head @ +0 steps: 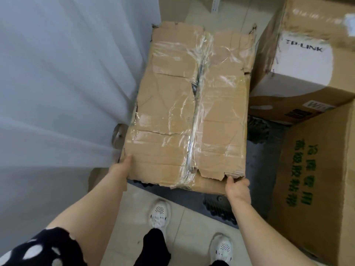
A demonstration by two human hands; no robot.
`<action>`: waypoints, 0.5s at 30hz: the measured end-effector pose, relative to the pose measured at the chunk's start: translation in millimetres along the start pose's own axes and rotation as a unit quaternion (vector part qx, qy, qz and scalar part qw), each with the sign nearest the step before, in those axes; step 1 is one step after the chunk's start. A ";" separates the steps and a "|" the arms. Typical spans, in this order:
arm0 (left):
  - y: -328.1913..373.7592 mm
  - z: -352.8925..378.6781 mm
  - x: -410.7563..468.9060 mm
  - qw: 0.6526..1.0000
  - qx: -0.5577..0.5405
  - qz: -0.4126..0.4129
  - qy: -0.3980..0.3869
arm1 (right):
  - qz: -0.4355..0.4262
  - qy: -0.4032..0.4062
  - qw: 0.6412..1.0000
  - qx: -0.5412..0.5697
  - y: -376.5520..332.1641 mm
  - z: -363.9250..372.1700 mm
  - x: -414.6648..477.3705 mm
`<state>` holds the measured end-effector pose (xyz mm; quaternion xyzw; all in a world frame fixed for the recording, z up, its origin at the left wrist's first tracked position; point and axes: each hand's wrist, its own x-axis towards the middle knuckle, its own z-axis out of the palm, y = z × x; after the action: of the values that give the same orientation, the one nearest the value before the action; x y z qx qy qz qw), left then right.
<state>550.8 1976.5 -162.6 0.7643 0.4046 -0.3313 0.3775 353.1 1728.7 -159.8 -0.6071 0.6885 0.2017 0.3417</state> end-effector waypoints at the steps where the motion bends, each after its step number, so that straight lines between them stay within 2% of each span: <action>1: 1.1 -1.0 4.4 1.000 -0.022 -0.016 -0.015 | 0.013 0.009 1.000 0.005 -2.1 3.1 0.0; 5: 8.7 -4.6 28.6 0.992 -0.101 -0.044 -0.062 | 0.035 0.025 0.999 0.020 -7.8 9.2 8.0; 9: 37.9 2.5 42.3 0.995 -0.100 0.020 -0.018 | -0.014 0.038 0.999 -0.004 -23.0 5.7 12.0; 15: 104.3 38.1 40.0 0.988 -0.056 0.144 0.004 | -0.052 0.081 0.995 0.040 -77.1 -14.0 48.7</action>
<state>651.8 1918.6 -181.7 0.7936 0.3094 -0.2476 0.4618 423.6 1671.0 -174.5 -0.6424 0.6889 0.1059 0.3186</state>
